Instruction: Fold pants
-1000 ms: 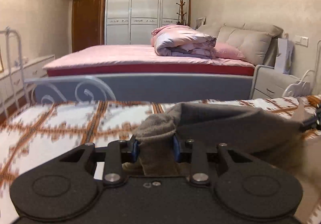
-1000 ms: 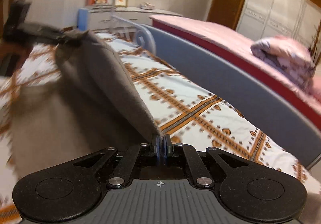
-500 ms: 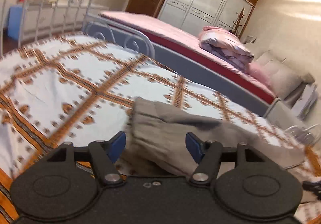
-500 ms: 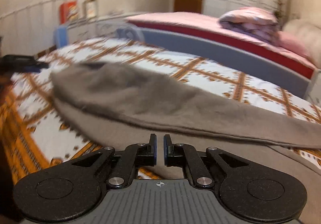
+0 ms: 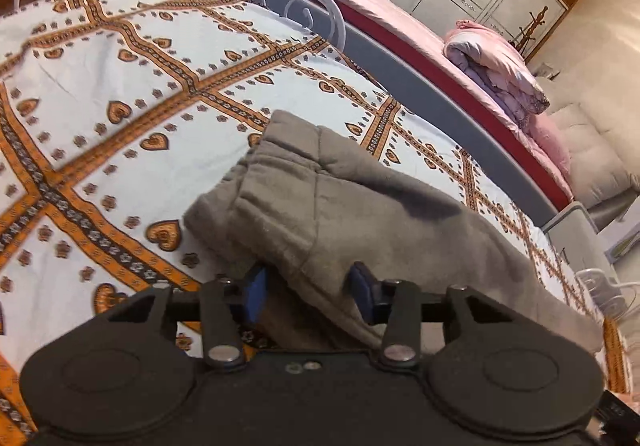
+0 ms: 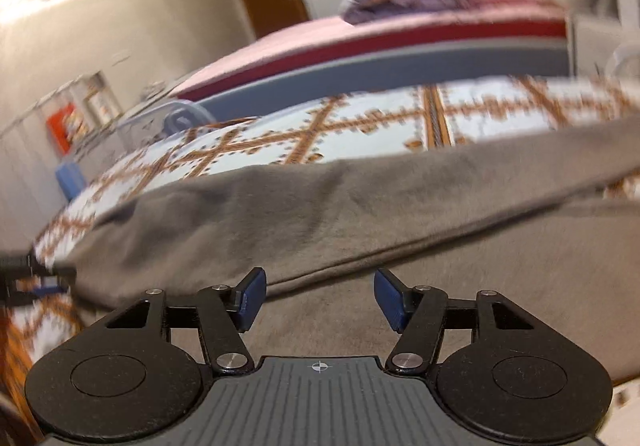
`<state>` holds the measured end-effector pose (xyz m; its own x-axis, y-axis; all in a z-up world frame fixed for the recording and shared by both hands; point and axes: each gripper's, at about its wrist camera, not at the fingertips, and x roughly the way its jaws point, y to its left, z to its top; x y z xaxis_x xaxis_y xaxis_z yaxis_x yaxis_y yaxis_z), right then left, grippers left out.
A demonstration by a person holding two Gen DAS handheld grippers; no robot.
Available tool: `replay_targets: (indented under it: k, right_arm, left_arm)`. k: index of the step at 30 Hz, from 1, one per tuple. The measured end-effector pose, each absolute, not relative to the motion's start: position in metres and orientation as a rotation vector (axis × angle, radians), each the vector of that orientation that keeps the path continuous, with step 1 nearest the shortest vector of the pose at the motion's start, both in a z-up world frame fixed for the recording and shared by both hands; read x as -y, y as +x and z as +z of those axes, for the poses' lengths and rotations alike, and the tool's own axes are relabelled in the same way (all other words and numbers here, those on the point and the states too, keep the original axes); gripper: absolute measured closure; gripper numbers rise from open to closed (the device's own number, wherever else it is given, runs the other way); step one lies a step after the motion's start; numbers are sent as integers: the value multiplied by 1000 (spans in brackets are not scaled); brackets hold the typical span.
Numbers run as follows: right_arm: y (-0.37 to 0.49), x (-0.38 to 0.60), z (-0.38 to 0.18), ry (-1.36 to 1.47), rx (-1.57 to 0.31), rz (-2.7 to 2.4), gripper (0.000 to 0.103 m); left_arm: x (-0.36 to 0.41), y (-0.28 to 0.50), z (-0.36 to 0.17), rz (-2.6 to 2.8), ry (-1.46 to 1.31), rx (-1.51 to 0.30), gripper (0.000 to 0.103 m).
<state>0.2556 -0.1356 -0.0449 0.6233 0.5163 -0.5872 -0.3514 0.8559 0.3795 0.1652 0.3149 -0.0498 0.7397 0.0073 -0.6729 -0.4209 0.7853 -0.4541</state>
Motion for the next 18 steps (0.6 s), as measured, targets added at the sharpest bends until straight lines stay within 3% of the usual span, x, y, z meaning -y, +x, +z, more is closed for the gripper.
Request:
replay_targets:
  k: [9,10,11,14,18]
  right_arm:
    - [316,168,-89,677,-883,450,43]
    - [322,170,-92,713,-891,454,61]
    - [328,172,-94,738,-908,451,99]
    - [337,175,-94,744,-938,441,98]
    - [303,182,-49,634,-816,526,98]
  left_arm:
    - [-322,177,-61,242,-688,-707,76]
    - [-323,179,-62,236,-684,-706,78]
    - [-324,181,-63,226,-687,-705,79]
    - [-329,178,-57,189,-711,-652,87]
    - [-334,160,-33,147,-666,-548,89]
